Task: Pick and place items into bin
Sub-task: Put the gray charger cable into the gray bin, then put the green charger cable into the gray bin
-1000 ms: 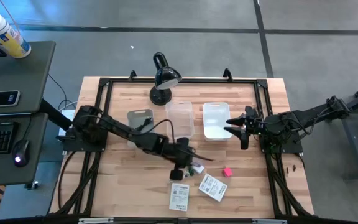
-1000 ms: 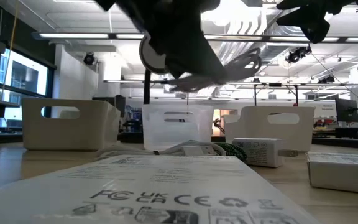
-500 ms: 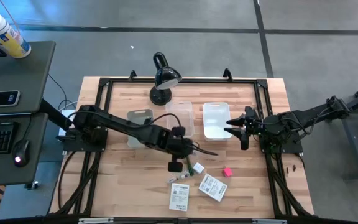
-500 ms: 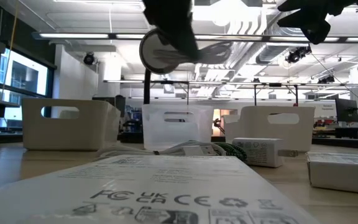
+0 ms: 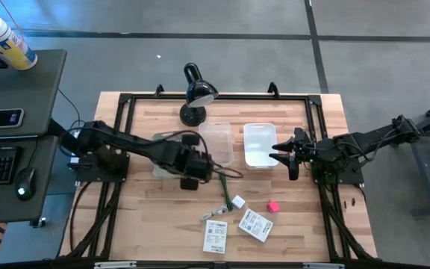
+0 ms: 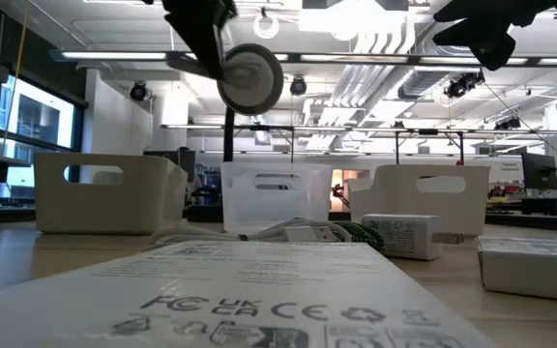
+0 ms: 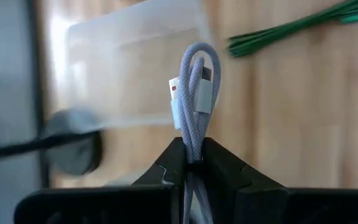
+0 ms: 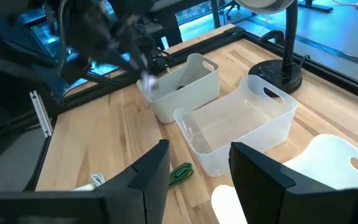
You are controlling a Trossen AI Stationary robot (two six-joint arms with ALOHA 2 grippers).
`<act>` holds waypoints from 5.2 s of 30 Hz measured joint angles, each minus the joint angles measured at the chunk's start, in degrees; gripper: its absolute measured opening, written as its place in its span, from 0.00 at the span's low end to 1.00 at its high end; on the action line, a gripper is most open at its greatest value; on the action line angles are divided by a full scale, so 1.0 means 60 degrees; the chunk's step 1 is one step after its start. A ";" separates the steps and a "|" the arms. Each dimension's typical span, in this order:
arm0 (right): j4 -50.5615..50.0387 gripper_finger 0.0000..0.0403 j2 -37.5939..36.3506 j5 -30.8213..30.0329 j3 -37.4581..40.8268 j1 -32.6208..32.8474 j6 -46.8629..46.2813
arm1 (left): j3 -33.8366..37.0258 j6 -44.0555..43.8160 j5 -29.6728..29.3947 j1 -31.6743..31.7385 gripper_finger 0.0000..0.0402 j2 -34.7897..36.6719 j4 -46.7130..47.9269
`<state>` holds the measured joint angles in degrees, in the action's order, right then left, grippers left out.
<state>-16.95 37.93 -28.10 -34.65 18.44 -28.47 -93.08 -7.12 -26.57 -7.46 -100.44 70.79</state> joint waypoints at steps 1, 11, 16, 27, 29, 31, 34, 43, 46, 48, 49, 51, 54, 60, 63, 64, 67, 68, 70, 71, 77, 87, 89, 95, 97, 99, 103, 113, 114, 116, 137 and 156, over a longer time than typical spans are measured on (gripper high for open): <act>0.0000 0.39 0.0000 -0.0038 0.0000 -0.0003 0.0000 | 0.0000 -0.0158 -0.0264 0.0001 0.06 0.0135 0.0293; 0.0069 0.39 -0.0003 -0.0098 0.0000 -0.0003 -0.0175 | 0.0702 -0.1718 -0.1595 0.0080 0.03 0.1626 0.1590; 0.0040 0.39 -0.0004 -0.0121 0.0000 -0.0001 -0.0222 | 0.2238 -0.2897 -0.1689 0.0073 0.06 0.2565 0.1425; 0.0067 0.39 -0.0004 -0.0662 0.0000 -0.0004 -0.0220 | 0.6211 -0.5403 -0.1570 0.0192 0.04 0.4735 -0.1812; 0.0082 0.39 -0.0004 -0.0756 0.0000 -0.0004 -0.0221 | 0.6745 -0.5825 -0.1550 0.0340 0.05 0.5002 -0.2293; 0.0078 0.39 0.0000 -0.0811 0.0000 -0.0005 -0.0255 | 0.7110 -0.5910 -0.1467 0.0514 0.06 0.5144 -0.2780; 0.0080 0.39 0.0000 -0.0836 0.0000 -0.0007 -0.0281 | 0.7493 -0.5891 -0.1288 0.0856 0.07 0.5238 -0.3304; 0.0082 0.39 0.0000 -0.1082 0.0000 -0.0004 -0.0673 | 0.8271 -0.5403 -0.0869 0.1905 0.06 0.5195 -0.4395; 0.0080 0.39 0.0000 -0.1082 0.0000 -0.0004 -0.0688 | 0.8425 -0.4924 -0.0467 0.2261 0.06 0.5195 -0.4802; 0.0084 0.39 0.0000 -0.1082 0.0000 -0.0004 -0.0688 | 0.8440 -0.4635 -0.0368 0.2426 0.07 0.5195 -0.4923; 0.0080 0.39 0.0003 -0.1082 0.0000 -0.0004 -0.0689 | 0.8440 -0.4542 -0.0357 0.2484 0.07 0.5195 -0.4938; 0.0080 0.39 0.0004 -0.1084 0.0000 -0.0004 -0.0692 | 0.8440 -0.4330 -0.0287 0.2613 0.07 0.5195 -0.4901; 0.0076 0.39 0.0004 -0.1207 0.0000 -0.0004 -0.0754 | 0.8440 -0.4048 0.0090 0.2891 0.07 0.5195 -0.4850; 0.0073 0.39 0.0004 -0.1410 0.0000 -0.0004 -0.0765 | 0.8440 -0.3518 0.0438 0.3136 0.07 0.5195 -0.4831; 0.0069 0.39 0.0004 -0.1408 0.0000 -0.0004 -0.0765 | 0.8440 -0.3514 0.0438 0.3118 0.10 0.5195 -0.4831; 0.0073 0.39 0.0004 -0.1410 0.0000 -0.0004 -0.0765 | 0.8440 -0.3514 0.0425 0.3118 0.11 0.5195 -0.4831; 0.0073 0.39 0.0004 -0.1409 0.0000 -0.0004 -0.0765 | 0.8440 -0.3511 0.0285 0.3118 0.18 0.5195 -0.4818; 0.0073 0.39 0.0004 -0.1406 0.0000 -0.0004 -0.0767 | 0.8440 -0.3502 0.0243 0.3118 0.21 0.5195 -0.4809; 0.0069 0.39 0.0007 -0.1406 0.0000 -0.0004 -0.0841 | 0.8440 -0.3495 0.0208 0.3118 0.26 0.5195 -0.4802; 0.0073 0.39 0.0007 -0.1406 0.0000 -0.0004 -0.0863 | 0.8440 -0.3476 0.0204 0.3118 0.29 0.5195 -0.4802; 0.0070 0.39 0.0007 -0.1419 0.0000 -0.0004 -0.0876 | 0.8440 -0.2666 0.0696 0.3118 0.40 0.5269 -0.4947; 0.0005 0.39 0.0274 -0.1521 0.0000 -0.0004 -0.1054 | 0.7225 0.1914 0.2369 0.2145 0.38 0.5610 -0.6224; 0.0006 0.39 0.0435 -0.1533 0.0000 -0.0004 -0.1160 | 0.6973 0.2637 0.2643 0.1925 0.36 0.5610 -0.6538; 0.0088 0.39 0.1005 -0.1516 0.0000 -0.0004 -0.1261 | 0.6852 0.4042 0.3572 0.1305 0.32 0.5566 -0.8276; 0.0260 0.39 0.1159 -0.1484 0.0000 -0.0004 -0.1260 | 0.6841 0.4434 0.3720 0.1076 0.32 0.5349 -0.8632; 0.0469 0.39 0.1305 -0.1423 0.0000 -0.0004 -0.1223 | 0.6863 0.4791 0.3747 0.0881 0.32 0.5083 -0.8677; 0.0865 0.39 0.1481 -0.1295 0.0000 -0.0004 -0.0990 | 0.6859 0.5481 0.3753 0.0537 0.32 0.4281 -0.9436; 0.1664 0.39 0.1418 -0.0476 0.0000 -0.0004 -0.0757 | 0.5611 0.7713 0.3750 0.0430 0.32 0.2227 -1.0189; 0.1801 0.39 0.1370 -0.0197 0.0000 -0.0004 -0.0708 | 0.5356 0.8041 0.3746 0.0430 0.32 0.2015 -1.0080; 0.2114 0.39 0.1230 0.0299 0.0000 -0.0004 -0.0670 | 0.4844 0.8649 0.3753 0.0430 0.32 0.1586 -0.9689; -0.1207 0.39 -0.2656 0.2811 0.0000 0.0000 -0.2503 | 0.3225 1.0987 0.3501 0.0426 0.32 0.0019 -0.7499; -0.1424 0.39 -0.3840 0.1846 0.0000 -0.0001 -0.1432 | 0.3195 1.3464 0.2919 0.0081 0.32 -0.1629 -0.8115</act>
<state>-25.50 14.90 -17.02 -34.65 18.43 -37.06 -73.91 73.66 -9.06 -6.98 -110.22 22.10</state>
